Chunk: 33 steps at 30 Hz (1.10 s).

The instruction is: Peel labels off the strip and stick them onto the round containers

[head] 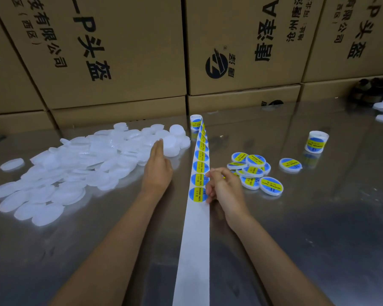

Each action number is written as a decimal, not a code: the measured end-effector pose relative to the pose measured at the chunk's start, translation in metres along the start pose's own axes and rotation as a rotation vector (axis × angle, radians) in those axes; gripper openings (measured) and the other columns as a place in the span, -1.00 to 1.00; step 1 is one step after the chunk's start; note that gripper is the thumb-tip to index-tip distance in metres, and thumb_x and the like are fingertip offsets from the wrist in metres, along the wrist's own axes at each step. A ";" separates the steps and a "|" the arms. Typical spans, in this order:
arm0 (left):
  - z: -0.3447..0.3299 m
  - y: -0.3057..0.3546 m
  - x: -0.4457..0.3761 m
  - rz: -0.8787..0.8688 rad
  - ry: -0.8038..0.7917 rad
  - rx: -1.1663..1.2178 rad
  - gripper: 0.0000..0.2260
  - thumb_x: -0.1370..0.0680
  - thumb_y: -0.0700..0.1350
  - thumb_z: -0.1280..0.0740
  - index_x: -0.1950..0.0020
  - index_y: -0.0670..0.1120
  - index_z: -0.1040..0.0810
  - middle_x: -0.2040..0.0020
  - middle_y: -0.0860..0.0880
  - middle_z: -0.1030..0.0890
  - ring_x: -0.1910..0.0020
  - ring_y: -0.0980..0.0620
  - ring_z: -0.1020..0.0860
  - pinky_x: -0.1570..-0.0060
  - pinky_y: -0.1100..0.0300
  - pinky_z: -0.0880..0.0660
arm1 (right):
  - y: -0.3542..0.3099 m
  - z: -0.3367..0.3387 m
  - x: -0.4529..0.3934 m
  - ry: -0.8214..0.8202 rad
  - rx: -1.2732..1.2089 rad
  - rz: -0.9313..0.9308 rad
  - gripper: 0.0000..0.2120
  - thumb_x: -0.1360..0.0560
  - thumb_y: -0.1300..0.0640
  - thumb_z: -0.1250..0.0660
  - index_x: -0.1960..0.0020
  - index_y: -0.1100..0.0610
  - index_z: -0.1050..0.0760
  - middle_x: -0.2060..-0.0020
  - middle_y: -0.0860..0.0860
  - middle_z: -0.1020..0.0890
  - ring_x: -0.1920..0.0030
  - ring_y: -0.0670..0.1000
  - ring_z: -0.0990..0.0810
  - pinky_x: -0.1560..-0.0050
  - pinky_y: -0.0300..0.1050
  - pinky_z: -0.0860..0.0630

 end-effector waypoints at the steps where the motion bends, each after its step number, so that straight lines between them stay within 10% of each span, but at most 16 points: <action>1: -0.004 -0.002 -0.006 -0.006 -0.024 -0.034 -0.50 -0.64 -0.33 -0.12 -0.60 -0.20 -0.17 -0.60 -0.14 -0.21 -0.58 -0.08 -0.19 -0.49 0.17 -0.10 | 0.000 -0.001 -0.001 -0.003 0.013 0.004 -0.83 -0.57 0.27 -0.18 0.15 0.21 -0.50 0.57 0.04 -0.46 0.58 -0.01 -0.40 0.51 -0.18 -0.39; 10: 0.001 -0.017 -0.018 0.019 0.080 0.015 -0.90 -0.56 -0.30 -0.32 -0.05 -0.15 -0.53 0.03 -0.06 -0.61 0.01 -0.12 -0.56 0.08 0.16 -0.38 | 0.001 -0.003 -0.006 -0.026 0.093 0.031 -0.79 -0.57 0.31 -0.12 0.16 0.20 -0.49 0.56 0.05 -0.47 0.59 0.03 -0.41 0.50 -0.19 -0.40; 18: 0.021 -0.025 0.006 0.115 0.185 0.273 -0.92 -0.56 -0.12 -0.42 0.10 -0.01 -0.53 0.08 0.05 -0.65 0.06 0.07 -0.58 0.17 0.32 -0.41 | -0.003 -0.002 -0.006 -0.034 0.060 0.051 -0.85 -0.57 0.30 -0.20 0.12 0.21 -0.51 0.50 0.06 -0.51 0.53 0.02 -0.46 0.47 -0.21 -0.47; 26: 0.024 -0.025 0.047 0.322 0.037 0.700 -0.95 -0.57 -0.14 -0.42 0.07 -0.03 -0.58 0.27 0.06 -0.67 0.45 0.23 -0.51 0.49 0.31 -0.44 | -0.014 -0.013 0.003 -0.097 0.771 0.364 -0.69 -0.53 0.17 -0.37 -0.26 0.13 -0.53 -0.16 0.02 -0.61 -0.25 0.07 -0.47 -0.26 -0.12 -0.33; 33: 0.011 0.008 0.077 0.302 -0.130 0.865 -0.87 -0.66 -0.12 -0.30 -0.07 -0.20 -0.50 0.00 -0.11 -0.71 0.07 -0.07 -0.71 -0.06 0.10 -0.61 | -0.013 -0.020 0.017 -0.285 0.940 0.394 -0.60 -0.50 0.05 -0.44 -0.32 0.04 -0.52 -0.21 -0.04 -0.58 -0.24 0.03 -0.45 -0.28 -0.11 -0.33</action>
Point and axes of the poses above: each hand's wrist, its own x-axis away from the middle knuckle, its own z-axis out of the back of the hand, y = z × x, the point moved 9 cm from there along -x, towards the middle knuckle
